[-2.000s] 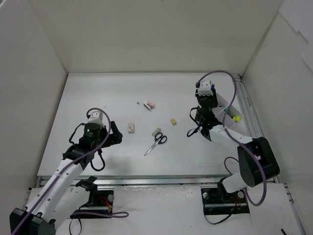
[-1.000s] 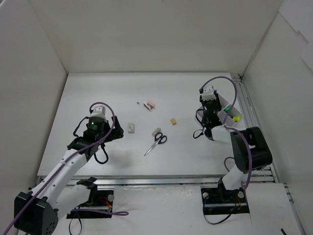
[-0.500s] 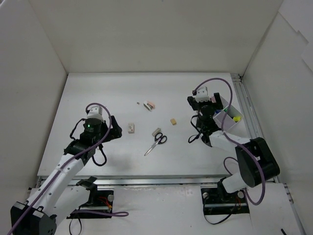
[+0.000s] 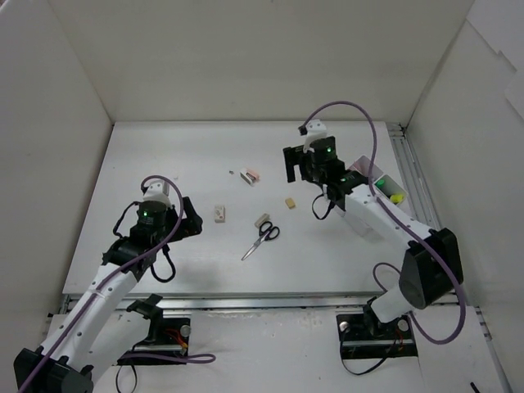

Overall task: Sort the stationery into containers
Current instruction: Pick up the stationery from the center of the board, then place the stationery in the storage box.

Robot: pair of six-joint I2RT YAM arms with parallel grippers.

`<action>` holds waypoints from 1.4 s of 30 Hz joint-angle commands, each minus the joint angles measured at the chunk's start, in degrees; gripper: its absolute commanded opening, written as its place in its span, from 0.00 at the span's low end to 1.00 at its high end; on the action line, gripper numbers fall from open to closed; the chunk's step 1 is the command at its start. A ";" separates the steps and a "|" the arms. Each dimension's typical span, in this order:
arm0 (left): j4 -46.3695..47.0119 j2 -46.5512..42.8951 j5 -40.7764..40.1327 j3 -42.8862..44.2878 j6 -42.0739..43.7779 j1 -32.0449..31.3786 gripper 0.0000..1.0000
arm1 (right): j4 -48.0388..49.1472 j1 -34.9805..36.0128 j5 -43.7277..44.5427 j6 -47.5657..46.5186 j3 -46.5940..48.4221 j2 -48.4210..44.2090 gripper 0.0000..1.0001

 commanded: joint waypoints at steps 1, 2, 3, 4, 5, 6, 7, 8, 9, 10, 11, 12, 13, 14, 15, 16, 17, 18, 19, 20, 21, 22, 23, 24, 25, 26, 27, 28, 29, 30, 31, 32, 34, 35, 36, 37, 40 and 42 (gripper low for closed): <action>0.36 -0.60 0.68 2.98 1.22 -0.18 1.00 | -10.86 1.56 -5.73 6.74 1.50 6.49 0.98; 0.27 -0.51 0.68 3.16 1.48 -0.18 1.00 | -11.30 1.74 -5.47 7.00 1.85 7.64 0.98; 0.01 -0.16 0.68 3.42 1.57 -0.18 1.00 | -11.48 1.91 -4.94 7.18 2.72 9.91 0.98; 0.00 0.01 0.60 3.51 1.57 -0.18 0.99 | -11.57 2.09 -4.07 8.23 3.34 11.24 0.98; 0.09 0.54 0.60 3.51 1.57 -0.18 0.99 | -12.01 2.00 -4.15 8.67 3.87 12.47 0.97; 0.18 0.80 0.68 3.51 1.57 -0.18 0.99 | -12.36 2.09 -4.23 8.94 5.18 13.79 0.96; 0.27 1.15 0.68 3.51 1.48 -0.18 0.99 | -12.71 2.18 -3.89 9.46 5.80 16.24 0.96; 0.35 1.59 0.68 3.69 1.57 -0.18 0.99 | -12.80 2.09 -3.71 9.73 6.33 17.48 0.95; 0.27 1.86 0.77 3.69 1.57 -0.18 0.99 | -12.89 2.26 -3.36 9.90 7.55 19.84 0.94; 0.35 2.04 0.69 3.69 1.66 -0.18 1.00 | -13.07 2.26 -2.22 10.34 8.09 20.91 0.92; 0.18 2.30 0.68 3.77 1.75 -0.18 0.99 | -13.33 2.18 -1.78 10.52 8.62 21.96 0.90; 0.09 2.30 0.68 3.86 1.92 -0.18 0.99 | -13.42 2.26 -1.25 10.52 9.67 23.71 0.88; 0.00 2.30 0.68 3.86 2.01 -0.18 1.00 | -13.33 2.26 -1.07 10.52 10.02 24.51 0.87; 0.00 2.13 0.68 3.78 2.10 -0.18 0.99 | -13.33 2.26 -0.64 10.61 10.38 25.22 0.85; -0.17 1.95 0.68 3.77 2.19 -0.18 0.99 | -13.33 2.26 -0.37 10.52 11.25 26.70 0.84; 0.00 2.04 0.68 3.86 2.27 -0.18 1.00 | -13.33 2.26 0.33 10.43 11.52 27.59 0.83; 0.00 2.04 0.68 3.86 2.27 -0.18 1.00 | -13.42 2.35 0.86 10.52 11.96 28.21 0.71; 0.00 2.12 0.68 4.12 2.36 -0.18 1.00 | -13.42 2.27 1.04 10.87 12.31 28.91 0.63; -0.17 2.30 0.68 4.21 2.45 -0.18 0.99 | -13.42 2.18 0.69 11.05 12.31 29.09 0.47; -0.35 2.47 0.68 4.48 2.54 -0.18 1.00 | -13.42 2.52 0.16 11.05 11.88 29.01 0.41; -0.61 2.48 0.68 4.74 2.54 -0.18 1.00 | -13.42 2.35 -0.88 11.05 11.53 28.40 0.37; -0.61 2.56 0.68 4.83 2.71 -0.18 0.99 | -13.33 2.35 -1.59 11.05 11.00 27.78 0.29; -0.52 2.48 0.68 4.92 2.71 -0.18 0.99 | -13.24 2.27 -1.95 11.05 10.21 27.16 0.23; -0.18 2.48 0.60 4.92 2.89 -0.18 0.99 | -13.33 2.35 -3.69 10.79 9.86 25.85 0.16; 0.18 2.30 0.60 4.83 2.72 -0.18 1.00 | -13.24 2.35 -5.45 10.09 9.33 25.14 0.02; 0.70 1.69 0.68 4.22 2.80 -0.18 0.99 | -13.33 2.27 -6.68 9.65 8.45 24.27 0.00; 1.49 1.25 0.68 4.04 2.89 -0.18 0.99 | -13.24 2.26 -6.87 9.73 7.84 22.08 0.00; 1.93 1.07 2.60 3.86 3.06 -0.18 1.00 | -13.16 2.35 -6.87 9.82 7.05 20.32 0.00; 2.29 0.64 2.79 3.86 3.50 -0.18 1.00 | -13.24 2.44 -6.70 9.90 5.39 18.91 0.00; 2.38 0.54 3.23 3.86 3.77 -0.18 1.00 | -13.16 2.35 -5.56 9.82 4.50 15.16 0.00; 2.29 0.54 3.41 3.95 3.94 -0.18 1.00 | -13.07 2.44 -2.60 9.73 3.36 12.77 0.00; 2.38 0.63 3.50 4.04 4.03 -0.18 0.99 | -12.72 2.35 -1.43 9.38 0.91 10.57 0.00; 3.78 0.89 4.28 3.78 4.38 -0.18 0.99 | -11.67 1.92 2.34 8.50 -1.74 3.89 0.00; 4.48 1.07 4.90 3.34 4.64 -0.18 0.99 | -11.75 1.04 3.14 8.50 -4.27 1.78 0.00; 6.31 1.33 6.73 3.07 5.17 -0.18 1.00 | -11.75 -0.01 4.63 9.28 -5.60 -2.77 0.00; 7.38 1.86 7.53 2.98 5.52 -0.18 0.99 | -11.66 -2.80 5.34 9.99 -7.36 -5.07 0.00; 10.19 4.05 10.08 3.68 6.66 -0.18 1.00 | -12.01 -8.52 10.17 11.49 -12.72 -13.16 0.00; 11.42 5.81 11.75 4.99 8.24 -0.71 0.99 | -12.45 -11.34 12.01 11.57 -15.45 -17.81 0.00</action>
